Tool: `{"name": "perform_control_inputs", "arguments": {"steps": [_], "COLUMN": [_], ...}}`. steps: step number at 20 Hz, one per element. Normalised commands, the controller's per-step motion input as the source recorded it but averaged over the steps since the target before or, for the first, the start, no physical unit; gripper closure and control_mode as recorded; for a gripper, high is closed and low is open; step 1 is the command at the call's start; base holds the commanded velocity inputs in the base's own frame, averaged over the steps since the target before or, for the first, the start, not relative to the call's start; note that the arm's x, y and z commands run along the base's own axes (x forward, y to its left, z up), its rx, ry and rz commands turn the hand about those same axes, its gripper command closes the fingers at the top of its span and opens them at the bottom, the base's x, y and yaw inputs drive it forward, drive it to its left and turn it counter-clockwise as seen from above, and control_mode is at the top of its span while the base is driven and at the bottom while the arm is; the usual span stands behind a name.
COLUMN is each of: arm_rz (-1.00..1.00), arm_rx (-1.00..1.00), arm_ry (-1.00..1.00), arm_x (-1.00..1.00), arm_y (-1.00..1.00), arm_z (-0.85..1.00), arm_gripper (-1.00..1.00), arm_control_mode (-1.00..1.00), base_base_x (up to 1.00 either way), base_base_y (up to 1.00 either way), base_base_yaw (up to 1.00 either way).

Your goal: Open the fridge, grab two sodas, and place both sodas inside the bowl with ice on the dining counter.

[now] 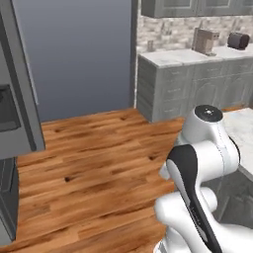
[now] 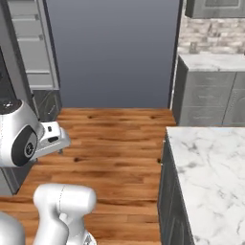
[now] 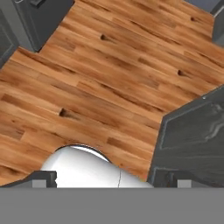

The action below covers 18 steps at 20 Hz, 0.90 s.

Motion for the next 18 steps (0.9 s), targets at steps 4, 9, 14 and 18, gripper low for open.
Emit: {"name": "perform_control_inputs", "arguments": {"steps": [4,9,14,18], "arm_rz": [0.00,0.00,0.00,0.00], "arm_rx": [0.00,0.00,0.00,0.00], "arm_ry": [0.00,0.00,0.00,0.00], "arm_x": [0.00,0.00,0.00,0.00], "arm_y": [0.00,0.00,0.00,0.00], "arm_z": [0.00,0.00,0.00,0.00], "arm_gripper": [-1.00,-1.00,-1.00,-1.00], "arm_control_mode": [1.00,1.00,1.00,1.00], "base_base_x": [0.67,0.77,0.78,0.80], "base_base_y": [-0.52,-0.40,-0.36,-0.33], "base_base_yaw": [0.36,0.38,0.39,0.40]}}
